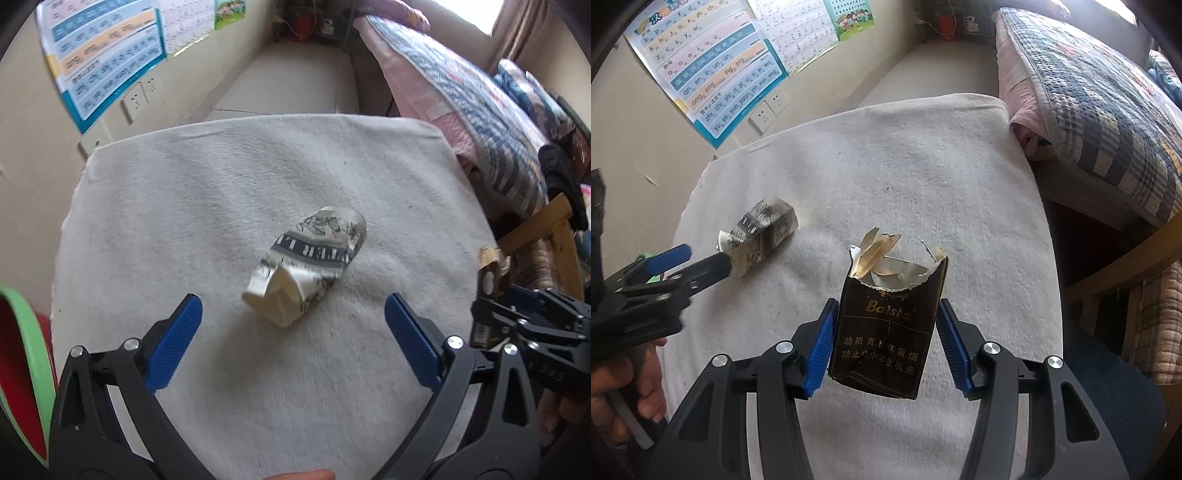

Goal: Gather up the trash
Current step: 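Grasp silver-printed paper carton with left tool while right tool lifts cigarette box, then carry the carton and cigarette box over the red bucket with both tools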

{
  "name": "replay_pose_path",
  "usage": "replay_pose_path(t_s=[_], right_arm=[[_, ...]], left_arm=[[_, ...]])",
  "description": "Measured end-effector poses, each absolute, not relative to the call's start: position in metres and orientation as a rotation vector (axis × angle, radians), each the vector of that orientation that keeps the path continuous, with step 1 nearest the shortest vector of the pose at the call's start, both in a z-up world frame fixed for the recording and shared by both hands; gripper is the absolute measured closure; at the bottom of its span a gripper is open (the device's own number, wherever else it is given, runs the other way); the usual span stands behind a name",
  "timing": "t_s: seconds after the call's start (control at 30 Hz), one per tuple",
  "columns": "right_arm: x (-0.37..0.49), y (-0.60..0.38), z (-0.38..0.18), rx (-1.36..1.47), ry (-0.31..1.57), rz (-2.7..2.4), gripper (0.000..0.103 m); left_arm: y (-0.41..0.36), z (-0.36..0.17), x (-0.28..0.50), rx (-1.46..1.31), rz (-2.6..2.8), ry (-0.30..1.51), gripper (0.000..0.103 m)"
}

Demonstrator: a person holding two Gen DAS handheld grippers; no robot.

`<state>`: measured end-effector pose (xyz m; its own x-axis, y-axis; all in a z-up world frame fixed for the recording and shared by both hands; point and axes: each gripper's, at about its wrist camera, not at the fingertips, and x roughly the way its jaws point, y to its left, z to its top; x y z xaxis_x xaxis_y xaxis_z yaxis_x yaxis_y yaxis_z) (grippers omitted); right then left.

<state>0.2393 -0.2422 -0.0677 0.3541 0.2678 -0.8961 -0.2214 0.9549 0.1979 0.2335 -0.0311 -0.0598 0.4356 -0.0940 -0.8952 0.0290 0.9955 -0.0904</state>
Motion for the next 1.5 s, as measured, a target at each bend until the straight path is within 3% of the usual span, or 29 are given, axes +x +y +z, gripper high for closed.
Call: replay_pose_path(t_s=[0.13, 0.33, 0.4, 0.5, 1.03, 1.5], right_arm=[[0.245, -0.245, -0.069, 0.042, 1.157, 0.314, 0.051], [0.249, -0.248, -0.070, 0.049, 1.150, 0.312, 0.051], [0.249, -0.248, -0.071, 0.050, 1.149, 0.313, 0.051], [0.249, -0.249, -0.070, 0.050, 1.148, 0.313, 0.051], [0.229, -0.209, -0.032, -0.017, 1.047, 0.391, 0.051], [0.198, -0.106, 0.005, -0.146, 0.942, 0.571, 0.051]], left_arm=[[-0.035, -0.072, 0.251, -0.015, -0.081, 1.144, 0.010], [-0.041, -0.086, 0.267, 0.015, -0.106, 1.186, 0.033], [-0.043, -0.089, 0.270, 0.018, -0.118, 1.192, 0.045], [-0.044, -0.088, 0.270, 0.011, -0.134, 1.188, 0.050], [-0.010, -0.042, 0.221, -0.082, -0.084, 1.087, 0.051], [0.093, 0.007, 0.139, -0.214, 0.106, 0.973, 0.051]])
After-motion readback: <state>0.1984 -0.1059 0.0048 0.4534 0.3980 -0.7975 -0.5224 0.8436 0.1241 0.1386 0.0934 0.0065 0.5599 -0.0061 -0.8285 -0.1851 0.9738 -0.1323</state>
